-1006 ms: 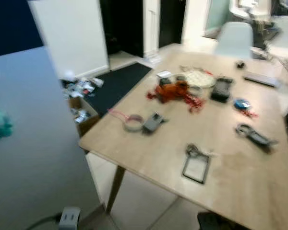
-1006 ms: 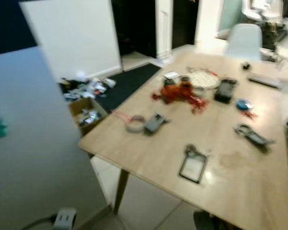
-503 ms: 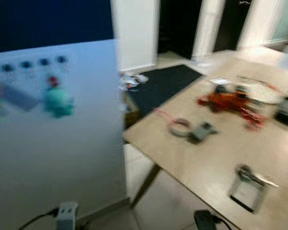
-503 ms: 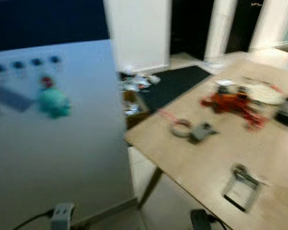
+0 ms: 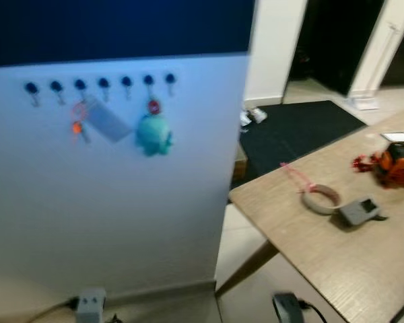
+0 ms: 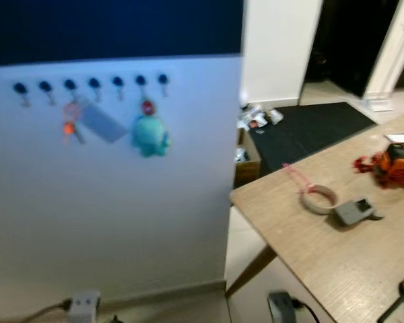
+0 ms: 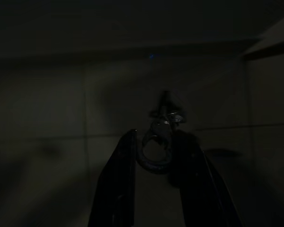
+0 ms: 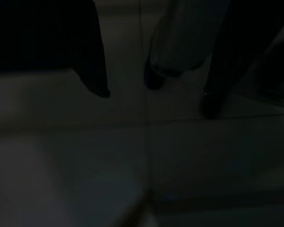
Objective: Hang keys on a hook
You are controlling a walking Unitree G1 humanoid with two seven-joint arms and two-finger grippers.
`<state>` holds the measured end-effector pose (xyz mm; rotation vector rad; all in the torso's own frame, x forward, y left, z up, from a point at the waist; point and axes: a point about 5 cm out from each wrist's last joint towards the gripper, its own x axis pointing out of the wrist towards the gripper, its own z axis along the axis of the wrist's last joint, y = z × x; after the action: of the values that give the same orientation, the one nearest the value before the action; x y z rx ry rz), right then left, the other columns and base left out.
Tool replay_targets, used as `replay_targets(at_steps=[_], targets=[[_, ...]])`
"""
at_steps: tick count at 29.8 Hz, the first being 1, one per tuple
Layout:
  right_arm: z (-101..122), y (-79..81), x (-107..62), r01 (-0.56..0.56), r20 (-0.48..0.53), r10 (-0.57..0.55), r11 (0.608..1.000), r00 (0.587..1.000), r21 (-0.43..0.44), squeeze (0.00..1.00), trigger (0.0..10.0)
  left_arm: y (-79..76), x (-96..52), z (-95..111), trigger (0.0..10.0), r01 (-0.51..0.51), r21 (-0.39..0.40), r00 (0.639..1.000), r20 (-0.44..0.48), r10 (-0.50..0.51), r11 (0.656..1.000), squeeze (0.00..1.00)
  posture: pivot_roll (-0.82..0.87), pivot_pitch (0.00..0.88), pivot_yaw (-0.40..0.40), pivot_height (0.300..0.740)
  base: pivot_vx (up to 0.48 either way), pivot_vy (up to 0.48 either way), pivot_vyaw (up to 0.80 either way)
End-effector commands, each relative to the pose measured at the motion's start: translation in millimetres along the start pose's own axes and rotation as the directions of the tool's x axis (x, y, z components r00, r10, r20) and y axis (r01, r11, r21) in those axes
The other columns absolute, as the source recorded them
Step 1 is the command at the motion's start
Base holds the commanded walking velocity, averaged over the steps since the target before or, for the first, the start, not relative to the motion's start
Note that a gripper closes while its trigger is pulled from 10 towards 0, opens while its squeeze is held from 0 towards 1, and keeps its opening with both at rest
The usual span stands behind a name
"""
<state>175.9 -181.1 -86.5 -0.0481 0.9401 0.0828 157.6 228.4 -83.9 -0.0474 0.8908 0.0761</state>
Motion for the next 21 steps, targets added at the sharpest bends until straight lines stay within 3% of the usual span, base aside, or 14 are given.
replay_targets(at_steps=[1, 19, 21], targets=[[-8.4, -4.4, -2.3, 0.010, -0.029, -0.010, 1.000, 1.000, -0.007, 0.00, 10.0, -2.7, -0.3, -4.1, 10.0, 0.006, 0.008, 1.000, -0.020, -0.006, 1.000, 0.00, 0.05, 0.023, 0.000, 0.740, 0.000, 0.000, 0.80], [-3.3, -3.3, -1.1, 0.006, -0.012, -0.006, 1.000, 1.000, -0.010, 0.00, 10.0, -2.9, -0.5, -7.3, 10.0, 0.026, 0.040, 0.998, -0.058, -0.024, 0.999, 0.00, 0.05, 0.023, 0.001, 0.740, 0.000, 0.000, 0.80], [-2.6, -3.1, -1.0, 0.007, -0.008, -0.008, 1.000, 1.000, -0.006, 0.00, 10.0, -1.9, -0.4, -5.0, 10.0, 0.018, 0.081, 0.999, -0.044, -0.014, 0.997, 0.00, 0.05, 0.026, 0.001, 0.740, 0.000, 0.000, 0.80]])
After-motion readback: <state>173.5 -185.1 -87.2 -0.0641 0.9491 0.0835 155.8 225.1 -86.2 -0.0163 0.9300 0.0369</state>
